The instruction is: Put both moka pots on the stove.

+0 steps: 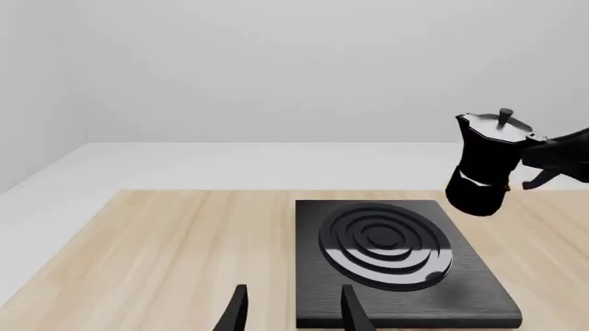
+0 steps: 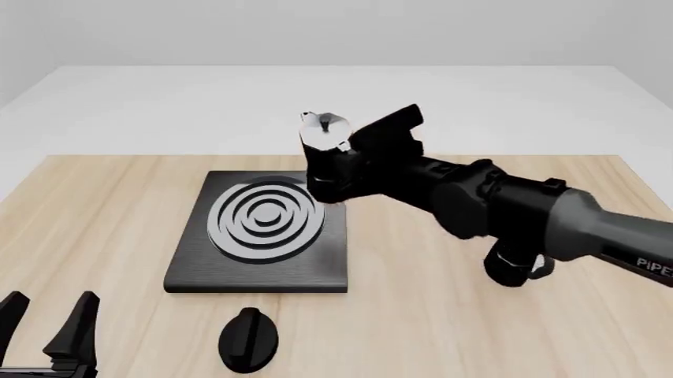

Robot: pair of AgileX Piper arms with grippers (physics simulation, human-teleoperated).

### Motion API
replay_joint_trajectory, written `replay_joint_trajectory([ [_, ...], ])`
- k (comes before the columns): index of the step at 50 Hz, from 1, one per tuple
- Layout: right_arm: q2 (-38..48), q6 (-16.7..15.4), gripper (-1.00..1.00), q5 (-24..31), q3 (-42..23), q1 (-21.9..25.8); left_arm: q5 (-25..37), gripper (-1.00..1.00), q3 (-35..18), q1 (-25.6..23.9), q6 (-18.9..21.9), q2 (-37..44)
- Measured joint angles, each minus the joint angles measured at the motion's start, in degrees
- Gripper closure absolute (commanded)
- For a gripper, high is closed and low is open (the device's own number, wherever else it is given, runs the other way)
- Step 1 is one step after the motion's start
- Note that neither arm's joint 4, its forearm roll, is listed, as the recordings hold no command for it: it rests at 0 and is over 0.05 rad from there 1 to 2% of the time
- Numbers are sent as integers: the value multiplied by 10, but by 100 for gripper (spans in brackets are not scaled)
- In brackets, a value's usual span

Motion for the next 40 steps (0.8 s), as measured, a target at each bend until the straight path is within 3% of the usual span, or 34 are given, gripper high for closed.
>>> replay_joint_trajectory([
  [16, 80, -14, 100, 34, -117, 29, 0, -100, 0, 0, 0, 0],
  [40, 203, -8, 100, 75, -266, 57, 0, -100, 0, 0, 0, 0],
])
